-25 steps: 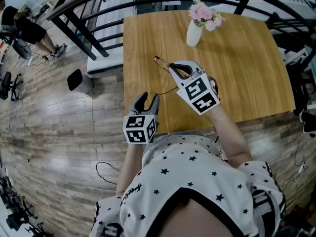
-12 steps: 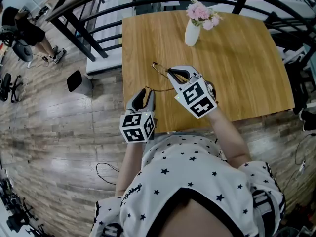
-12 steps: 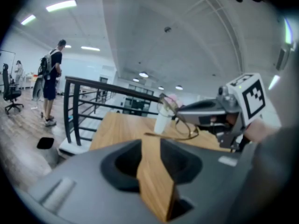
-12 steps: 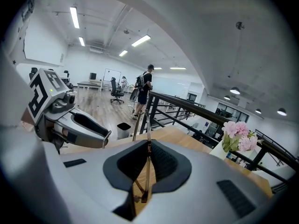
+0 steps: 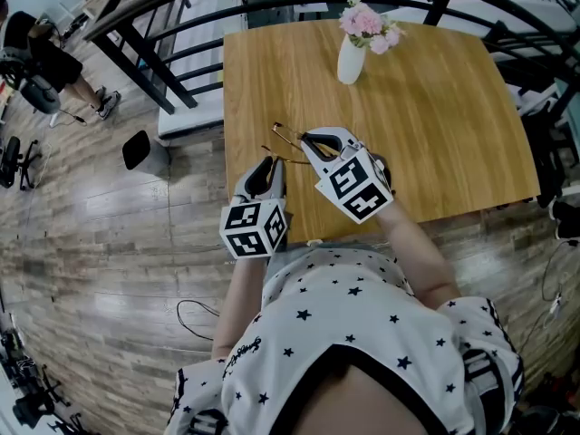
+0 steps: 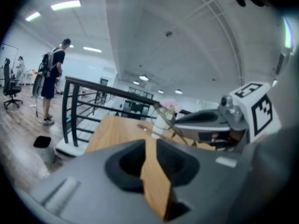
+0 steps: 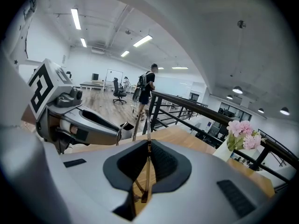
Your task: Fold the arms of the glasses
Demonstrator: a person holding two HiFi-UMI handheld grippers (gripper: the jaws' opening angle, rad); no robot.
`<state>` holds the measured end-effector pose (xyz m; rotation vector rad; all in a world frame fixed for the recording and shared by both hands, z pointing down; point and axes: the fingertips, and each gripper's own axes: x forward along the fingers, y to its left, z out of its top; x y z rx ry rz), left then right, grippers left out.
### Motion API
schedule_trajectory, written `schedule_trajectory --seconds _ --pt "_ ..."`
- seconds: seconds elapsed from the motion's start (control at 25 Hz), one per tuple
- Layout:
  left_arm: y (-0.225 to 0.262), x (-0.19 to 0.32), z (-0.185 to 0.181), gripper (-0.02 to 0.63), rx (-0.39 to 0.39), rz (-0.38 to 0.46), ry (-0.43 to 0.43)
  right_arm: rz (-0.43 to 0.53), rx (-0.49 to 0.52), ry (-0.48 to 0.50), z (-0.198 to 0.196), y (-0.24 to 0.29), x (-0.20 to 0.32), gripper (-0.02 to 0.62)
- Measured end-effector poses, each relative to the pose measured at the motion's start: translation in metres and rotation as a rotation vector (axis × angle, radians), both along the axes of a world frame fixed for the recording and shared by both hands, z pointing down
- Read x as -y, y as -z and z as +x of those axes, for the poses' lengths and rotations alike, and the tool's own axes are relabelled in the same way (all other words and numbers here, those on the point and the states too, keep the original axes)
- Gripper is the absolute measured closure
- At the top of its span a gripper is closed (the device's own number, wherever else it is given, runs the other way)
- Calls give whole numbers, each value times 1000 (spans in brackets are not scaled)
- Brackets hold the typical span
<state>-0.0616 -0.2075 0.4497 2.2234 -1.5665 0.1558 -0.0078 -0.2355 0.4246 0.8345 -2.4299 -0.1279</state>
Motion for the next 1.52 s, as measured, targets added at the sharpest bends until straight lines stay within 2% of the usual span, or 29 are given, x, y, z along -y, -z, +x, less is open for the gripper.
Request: schedule_trajectory --seconds 1.0,1.52 --pt "6 8 14 566 -15 10 -28 -24 0 21 -10 -9 -7 575" --pt "-13 5 6 566 -5 -37 -8 -60 -47 4 -1 -38 2 575"
